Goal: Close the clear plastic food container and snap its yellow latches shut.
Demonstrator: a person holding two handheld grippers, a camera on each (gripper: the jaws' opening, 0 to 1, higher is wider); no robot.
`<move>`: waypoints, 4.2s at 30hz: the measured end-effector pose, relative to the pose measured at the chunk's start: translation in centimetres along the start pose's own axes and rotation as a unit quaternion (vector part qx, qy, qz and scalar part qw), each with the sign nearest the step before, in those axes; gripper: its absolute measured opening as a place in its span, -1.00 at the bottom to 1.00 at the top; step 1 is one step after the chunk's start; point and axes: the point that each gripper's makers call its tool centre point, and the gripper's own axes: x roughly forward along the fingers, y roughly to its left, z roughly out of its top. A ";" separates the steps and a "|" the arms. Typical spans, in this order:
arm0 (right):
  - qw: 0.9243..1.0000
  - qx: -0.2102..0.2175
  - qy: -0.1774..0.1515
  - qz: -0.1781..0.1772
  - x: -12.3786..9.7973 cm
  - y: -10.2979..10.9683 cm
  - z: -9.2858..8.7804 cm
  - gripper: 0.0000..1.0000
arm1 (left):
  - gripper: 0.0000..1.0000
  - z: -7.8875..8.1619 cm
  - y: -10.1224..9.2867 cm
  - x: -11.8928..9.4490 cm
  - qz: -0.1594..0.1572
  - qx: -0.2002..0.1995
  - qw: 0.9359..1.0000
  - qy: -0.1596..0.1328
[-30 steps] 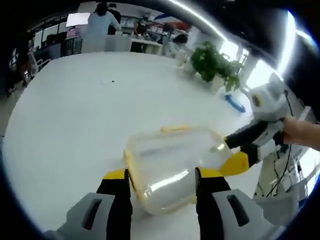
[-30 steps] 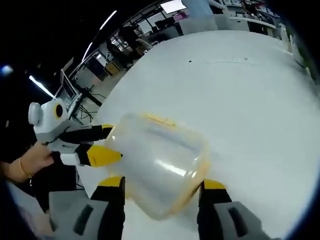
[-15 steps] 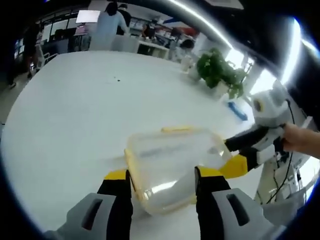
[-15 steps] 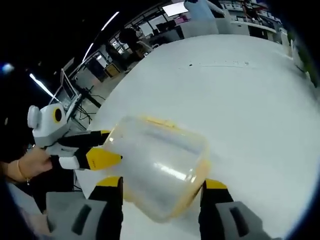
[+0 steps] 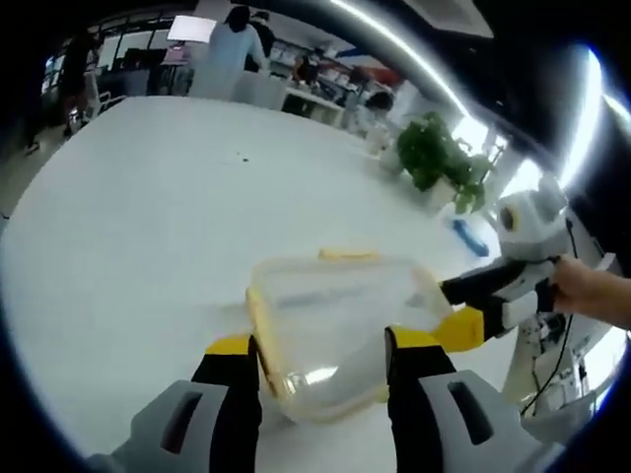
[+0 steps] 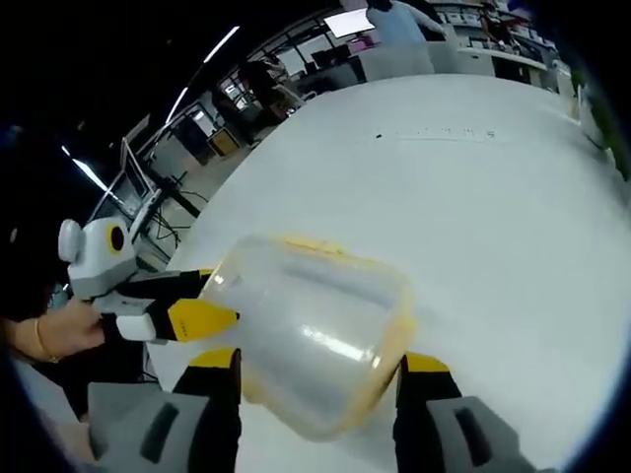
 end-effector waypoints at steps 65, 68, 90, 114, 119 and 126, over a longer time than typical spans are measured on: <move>0.988 0.042 -0.147 -0.034 3.6 -5.3 9.7 0.36 | 0.11 7.4 5.8 4.9 -0.010 -0.029 0.998 -0.046; 0.987 0.047 -0.153 -0.030 2.9 -5.2 9.6 0.37 | 0.10 7.6 5.6 4.3 -0.012 -0.031 0.998 -0.052; 0.988 0.007 -0.149 -0.038 -0.4 -2.7 6.5 0.45 | 0.34 5.8 4.6 -0.7 -0.002 -0.003 0.998 -0.061; 0.988 -0.008 -0.151 -0.035 -3.2 1.3 1.4 0.45 | 0.38 1.8 2.5 -5.9 0.010 0.031 0.997 -0.063; 0.987 -0.010 -0.154 -0.035 -4.2 2.0 0.4 0.44 | 0.39 0.8 1.6 -6.5 0.008 0.047 0.997 -0.060; 0.985 -0.012 -0.170 -0.028 -5.9 3.4 -1.0 0.45 | 0.39 -0.6 0.8 -7.5 -0.005 0.039 0.997 -0.060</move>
